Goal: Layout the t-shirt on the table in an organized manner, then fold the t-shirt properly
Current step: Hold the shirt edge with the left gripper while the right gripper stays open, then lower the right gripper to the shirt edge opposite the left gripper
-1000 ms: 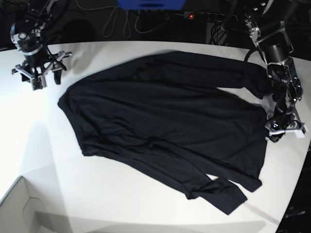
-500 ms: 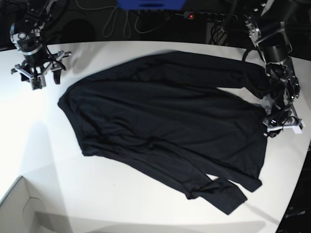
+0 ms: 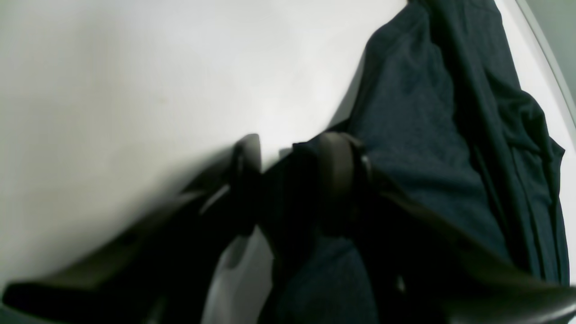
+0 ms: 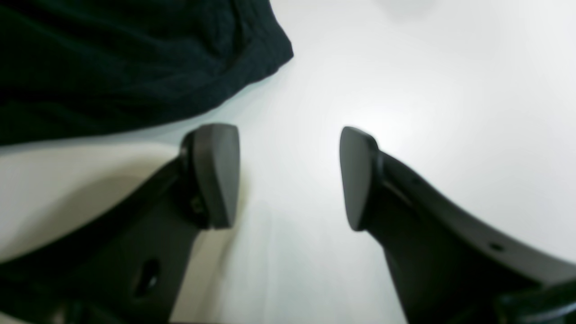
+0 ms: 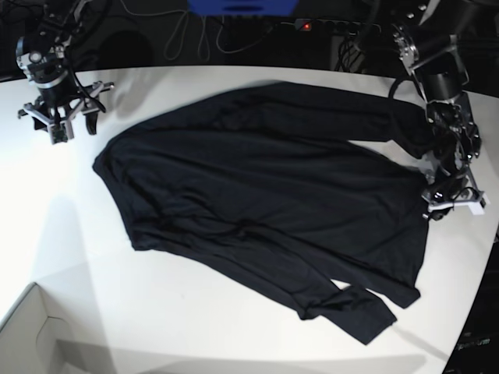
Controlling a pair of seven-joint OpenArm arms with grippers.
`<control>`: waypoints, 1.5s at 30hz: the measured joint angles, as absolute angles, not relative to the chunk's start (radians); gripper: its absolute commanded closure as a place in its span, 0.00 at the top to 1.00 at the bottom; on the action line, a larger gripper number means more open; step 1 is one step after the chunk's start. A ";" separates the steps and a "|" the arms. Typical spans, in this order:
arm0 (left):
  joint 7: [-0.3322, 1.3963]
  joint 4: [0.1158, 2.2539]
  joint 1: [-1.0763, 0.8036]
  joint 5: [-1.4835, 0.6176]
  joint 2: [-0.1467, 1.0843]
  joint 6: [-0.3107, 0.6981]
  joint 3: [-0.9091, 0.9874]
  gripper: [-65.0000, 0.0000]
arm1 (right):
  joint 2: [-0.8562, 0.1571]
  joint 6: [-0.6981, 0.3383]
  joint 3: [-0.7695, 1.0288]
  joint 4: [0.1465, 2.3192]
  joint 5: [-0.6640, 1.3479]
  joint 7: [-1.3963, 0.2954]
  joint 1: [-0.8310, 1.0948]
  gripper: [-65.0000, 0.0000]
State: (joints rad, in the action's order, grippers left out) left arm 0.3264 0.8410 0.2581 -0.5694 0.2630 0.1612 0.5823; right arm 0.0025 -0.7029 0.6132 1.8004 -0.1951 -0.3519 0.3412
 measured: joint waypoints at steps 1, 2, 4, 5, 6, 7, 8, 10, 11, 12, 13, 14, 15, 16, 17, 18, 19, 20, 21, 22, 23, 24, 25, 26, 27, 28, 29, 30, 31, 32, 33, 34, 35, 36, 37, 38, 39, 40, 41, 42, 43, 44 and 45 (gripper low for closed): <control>0.327 0.839 0.258 -0.569 0.263 0.161 0.582 0.20 | 0.002 -0.703 0.613 1.800 -0.195 -0.352 0.342 0.54; 0.333 0.839 0.258 -0.569 0.263 0.161 0.582 0.14 | 0.002 -0.703 0.613 1.800 -0.195 -0.352 0.342 0.54; 0.336 0.839 0.258 -0.569 0.262 0.161 0.582 0.04 | 0.002 -0.703 0.613 1.800 -0.195 -0.352 0.342 0.54; 0.339 0.838 0.258 -0.569 0.262 0.161 0.582 0.00 | 0.002 -0.703 0.613 1.800 -0.195 -0.352 0.342 0.54; 0.340 0.838 0.258 -0.569 0.262 0.161 0.582 0.00 | 0.002 -0.703 0.613 1.800 -0.195 -0.352 0.342 0.54; 0.340 0.838 0.258 -0.569 0.262 0.161 0.582 0.00 | 0.002 -0.703 0.613 1.800 -0.195 -0.352 0.342 0.54; 0.340 0.838 0.258 -0.569 0.262 0.161 0.582 0.01 | 0.002 -0.703 0.613 1.800 -0.195 -0.352 0.342 0.54; 0.340 0.839 0.258 -0.569 0.262 0.161 0.582 0.00 | 0.002 -0.703 0.613 1.800 -0.195 -0.352 0.342 0.54; 0.340 0.841 0.258 -0.569 0.262 0.161 0.582 0.00 | 0.002 -0.703 0.613 1.800 -0.195 -0.352 0.342 0.54; 0.340 0.842 0.258 -0.570 0.262 0.161 0.582 0.00 | 0.002 -0.703 0.613 1.800 -0.195 -0.352 0.342 0.54; 0.340 0.843 0.258 -0.572 0.262 0.161 0.582 0.00 | 0.002 -0.703 0.613 1.800 -0.195 -0.352 0.342 0.54; 0.342 0.854 0.255 -0.573 0.261 0.160 0.583 0.00 | 0.002 -0.703 0.613 1.800 -0.195 -0.352 0.343 0.54; 0.348 0.875 0.250 -0.573 0.260 0.158 0.583 0.00 | 0.002 -0.703 0.613 1.800 -0.195 -0.352 0.344 0.54; 0.353 0.898 0.244 -0.573 0.260 0.158 0.583 0.00 | 0.002 -0.703 0.613 1.800 -0.195 -0.352 0.344 0.54; 0.353 0.927 0.235 -0.574 0.260 0.158 0.584 0.00 | 0.003 -0.703 0.613 1.800 -0.195 -0.352 0.345 0.54; 0.348 0.957 0.220 -0.577 0.262 0.158 0.583 0.00 | 0.002 -0.703 0.613 1.800 -0.195 -0.352 0.345 0.54; 0.348 0.995 0.198 -0.580 0.262 0.160 0.584 0.00 | 0.002 -0.703 0.614 1.800 -0.195 -0.352 0.345 0.54; 0.350 1.029 0.177 -0.580 0.262 0.158 0.586 0.00 | 0.002 -0.703 0.613 1.800 -0.195 -0.352 0.344 0.54; 0.348 1.057 0.154 -0.578 0.263 0.157 0.587 0.00 | 0.002 -0.703 0.613 1.800 -0.194 -0.352 0.341 0.54; 0.349 1.082 0.130 -0.578 0.263 0.152 0.587 0.00 | 0.002 -0.703 0.613 1.800 -0.194 -0.352 0.341 0.54; 0.351 1.103 0.109 -0.577 0.263 0.153 0.590 0.00 | 0.002 -0.703 0.613 1.800 -0.194 -0.352 0.341 0.54; 0.361 1.122 0.090 -0.586 0.259 0.154 0.603 0.00 | 0.002 -0.703 0.613 1.800 -0.195 -0.353 0.341 0.54; 0.364 1.140 0.074 -0.601 0.253 0.154 0.630 0.00 | 0.002 -0.703 0.612 1.800 -0.194 -0.352 0.341 0.54; 0.360 1.157 0.055 -0.630 0.251 0.156 0.658 0.00 | 0.002 -0.703 0.610 1.801 -0.195 -0.352 0.341 0.54; 0.360 1.173 0.035 -0.657 0.255 0.156 0.680 0.00 | 0.002 -0.704 0.610 1.800 -0.195 -0.353 0.340 0.54; 0.359 1.188 0.015 -0.681 0.257 0.154 0.702 0.00 | 0.002 -0.703 0.610 1.801 -0.194 -0.352 0.341 0.54; 0.353 1.198 -0.006 -0.702 0.261 0.153 0.718 0.00 | 0.001 -0.703 0.610 1.801 -0.194 -0.352 0.340 0.54; 0.355 1.209 -0.028 -0.724 0.267 0.150 0.730 0.00 | 0.001 -0.703 0.610 1.800 -0.195 -0.352 0.339 0.54; 0.359 1.225 -0.050 -0.747 0.266 0.150 0.739 0.00 | 0.001 -0.703 0.610 1.801 -0.195 -0.352 0.339 0.54; 0.360 1.240 -0.071 -0.762 0.266 0.151 0.753 0.00 | 0.002 -0.703 0.609 1.800 -0.195 -0.352 0.339 0.54; 0.364 1.253 -0.092 -0.776 0.265 0.153 0.770 0.00 | 0.003 -0.703 0.608 1.801 -0.194 -0.352 0.339 0.54; 0.362 1.263 -0.108 -0.784 0.266 0.154 0.788 0.00 | 0.002 -0.704 0.607 1.801 -0.194 -0.352 0.339 0.54; 0.359 1.273 -0.122 -0.790 0.266 0.154 0.802 0.00 | 0.002 -0.703 0.608 1.801 -0.194 -0.352 0.339 0.54; 0.359 1.275 -0.131 -0.790 0.266 0.154 0.815 0.00 | 0.002 -0.703 0.608 1.801 -0.195 -0.352 0.339 0.54; 0.355 1.275 -0.135 -0.790 0.267 0.154 0.822 0.00 | 0.003 -0.703 0.608 1.803 -0.194 -0.352 0.339 0.54; 0.355 1.275 -0.136 -0.787 0.268 0.154 0.821 0.00 | 0.003 -0.703 0.607 1.806 -0.195 -0.352 0.342 0.54; 0.356 1.275 -0.135 -0.787 0.266 0.154 0.821 0.00 | 0.003 -0.703 0.605 1.811 -0.195 -0.352 0.342 0.54; 0.356 1.275 -0.134 -0.787 0.266 0.154 0.819 0.00 | 0.003 -0.702 0.599 1.818 -0.196 -0.354 0.345 0.54; 0.356 1.275 -0.136 -0.787 0.266 0.155 0.817 0.00 | 0.003 -0.702 0.582 1.831 -0.197 -0.355 0.350 0.55; 0.355 1.275 -0.142 -0.787 0.266 0.155 0.817 0.00 | 0.003 -0.701 0.562 1.845 -0.199 -0.355 0.362 0.55; 0.355 1.275 -0.150 -0.787 0.265 0.160 0.817 0.00 | 0.003 -0.702 0.540 1.864 -0.194 -0.351 0.378 0.55; 0.355 1.275 -0.157 -0.787 0.262 0.160 0.818 0.00 | 0.003 -0.702 0.513 1.879 -0.187 -0.348 0.392 0.55; 0.356 1.275 -0.162 -0.785 0.259 0.157 0.818 0.00 | 0.003 -0.702 0.488 1.889 -0.189 -0.350 0.401 0.55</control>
